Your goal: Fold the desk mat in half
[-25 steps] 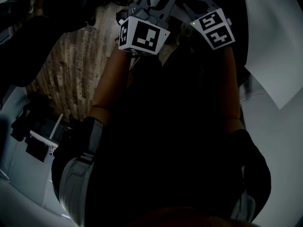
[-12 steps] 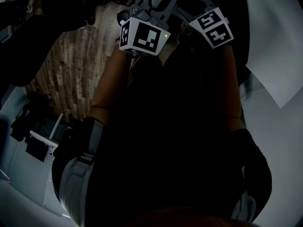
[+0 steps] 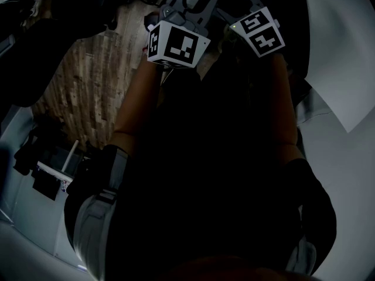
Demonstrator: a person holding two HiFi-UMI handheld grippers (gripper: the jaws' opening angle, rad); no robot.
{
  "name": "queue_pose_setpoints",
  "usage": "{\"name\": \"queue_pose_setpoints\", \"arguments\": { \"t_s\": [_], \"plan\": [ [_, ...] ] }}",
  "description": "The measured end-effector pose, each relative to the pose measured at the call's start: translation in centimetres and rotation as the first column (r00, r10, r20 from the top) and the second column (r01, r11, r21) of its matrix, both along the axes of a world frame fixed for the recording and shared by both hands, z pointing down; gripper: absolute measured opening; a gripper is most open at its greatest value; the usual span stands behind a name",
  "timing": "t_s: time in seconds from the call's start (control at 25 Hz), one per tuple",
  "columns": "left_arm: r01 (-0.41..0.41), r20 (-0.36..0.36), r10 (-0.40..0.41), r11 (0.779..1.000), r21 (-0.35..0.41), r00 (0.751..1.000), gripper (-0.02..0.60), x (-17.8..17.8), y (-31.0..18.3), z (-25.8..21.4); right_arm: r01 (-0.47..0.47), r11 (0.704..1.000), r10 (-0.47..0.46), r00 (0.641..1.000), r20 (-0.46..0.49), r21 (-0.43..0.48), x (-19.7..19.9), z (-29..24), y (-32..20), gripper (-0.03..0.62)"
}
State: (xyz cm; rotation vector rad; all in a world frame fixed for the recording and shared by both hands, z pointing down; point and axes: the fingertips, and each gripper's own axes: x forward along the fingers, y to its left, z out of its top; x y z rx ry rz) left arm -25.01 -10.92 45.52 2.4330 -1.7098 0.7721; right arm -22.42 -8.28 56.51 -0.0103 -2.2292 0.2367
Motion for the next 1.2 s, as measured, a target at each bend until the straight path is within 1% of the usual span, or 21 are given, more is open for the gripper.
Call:
{"name": "queue_pose_setpoints", "arguments": {
  "t_s": [0.08,0.16,0.28,0.36,0.48,0.6,0.84,0.96,1.12,1.2],
  "plan": [
    [0.002,0.002,-0.002,1.0,0.0,1.0,0.014,-0.1,0.0,-0.2,0.006,0.998,-0.005,1.0,-0.01,0.061,-0.1,-0.1,-0.5,0.198],
    [0.004,0.004,-0.004,1.0,-0.002,1.0,0.014,-0.3,0.0,-0.3,0.02,0.996,-0.018,1.0,-0.025,0.085,-0.1,0.0,-0.7,0.198],
    [0.005,0.008,-0.005,1.0,-0.002,1.0,0.014,-0.1,0.1,-0.3,0.066,0.995,-0.062,0.996,-0.059,0.073,0.4,0.7,-0.1,0.198],
    [0.003,0.009,-0.002,1.0,-0.004,1.0,0.014,0.2,0.1,-0.2,0.08,0.996,-0.077,0.995,-0.055,0.039,0.6,0.7,0.6,0.209],
    [0.004,0.008,-0.004,1.0,-0.01,1.0,0.014,0.2,0.3,0.0,0.051,0.998,-0.051,0.999,0.0,-0.025,0.3,0.0,1.1,0.222],
    [0.0,0.01,0.0,1.0,-0.007,1.0,0.014,0.0,0.2,0.0,0.036,0.999,-0.035,0.999,0.022,-0.038,0.1,-0.6,1.0,0.225],
    [-0.005,-0.023,0.006,0.999,0.036,1.0,0.012,0.2,0.3,-2.5,-0.014,1.0,0.013,0.996,0.084,0.016,-0.4,-3.8,0.0,0.225],
    [-0.027,-0.024,0.028,0.998,0.061,0.999,0.012,0.5,0.3,-4.2,-0.055,0.997,0.049,0.993,0.105,0.052,-0.4,-5.7,-0.6,0.225],
    [-0.045,-0.023,0.047,0.997,0.068,0.999,0.012,1.0,1.1,-6.2,-0.101,0.992,0.088,0.985,0.146,0.082,-0.3,-8.8,0.2,0.225],
    [-0.077,-0.017,0.079,0.992,0.097,0.997,0.014,1.3,0.8,-7.5,-0.143,0.983,0.123,0.977,0.172,0.113,0.0,-10.3,0.1,0.225]
  ]
}}
